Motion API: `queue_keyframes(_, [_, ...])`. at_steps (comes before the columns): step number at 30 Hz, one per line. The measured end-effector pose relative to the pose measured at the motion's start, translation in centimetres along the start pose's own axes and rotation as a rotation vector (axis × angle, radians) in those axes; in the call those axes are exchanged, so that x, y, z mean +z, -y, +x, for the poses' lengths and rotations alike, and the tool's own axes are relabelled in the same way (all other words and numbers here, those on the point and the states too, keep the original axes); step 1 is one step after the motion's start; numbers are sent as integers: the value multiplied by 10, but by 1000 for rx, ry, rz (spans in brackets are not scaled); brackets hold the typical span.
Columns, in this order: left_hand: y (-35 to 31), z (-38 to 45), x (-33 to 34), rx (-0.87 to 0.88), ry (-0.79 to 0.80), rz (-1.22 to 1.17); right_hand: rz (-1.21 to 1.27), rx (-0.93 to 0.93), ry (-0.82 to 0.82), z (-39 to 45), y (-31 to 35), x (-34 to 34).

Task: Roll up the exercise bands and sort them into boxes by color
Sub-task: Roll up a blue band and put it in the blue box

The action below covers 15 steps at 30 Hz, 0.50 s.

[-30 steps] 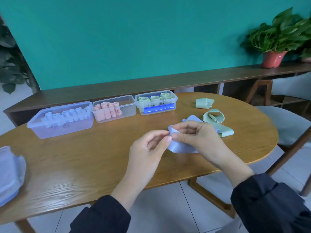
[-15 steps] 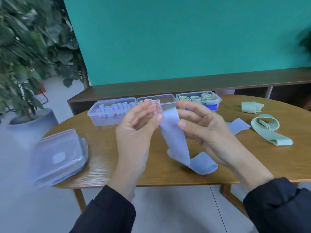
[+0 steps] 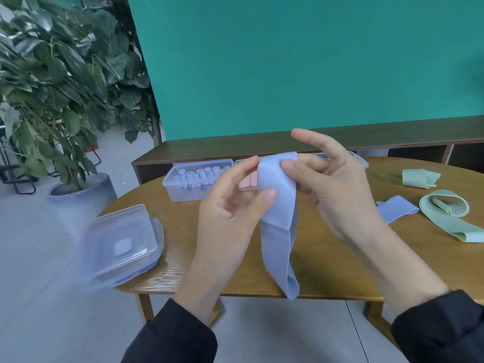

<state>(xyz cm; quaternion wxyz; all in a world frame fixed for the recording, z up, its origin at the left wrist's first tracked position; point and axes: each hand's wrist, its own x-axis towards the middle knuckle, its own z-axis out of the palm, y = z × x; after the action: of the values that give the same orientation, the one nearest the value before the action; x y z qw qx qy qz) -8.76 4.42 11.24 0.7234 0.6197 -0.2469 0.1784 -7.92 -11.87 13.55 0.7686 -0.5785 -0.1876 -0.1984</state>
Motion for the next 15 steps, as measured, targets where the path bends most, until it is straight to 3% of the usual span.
queue_keyframes(3, [6, -3, 3, -44, 44, -2, 16, 41, 33, 4, -1, -5])
queue_keyframes(9, [11, 4, 8, -56, -130, 10, -212, 170, 182, -5, -11, -18])
queue_keyframes(15, [21, 11, 6, -79, -208, 75, -367, 111, 162, -19, -18, -23])
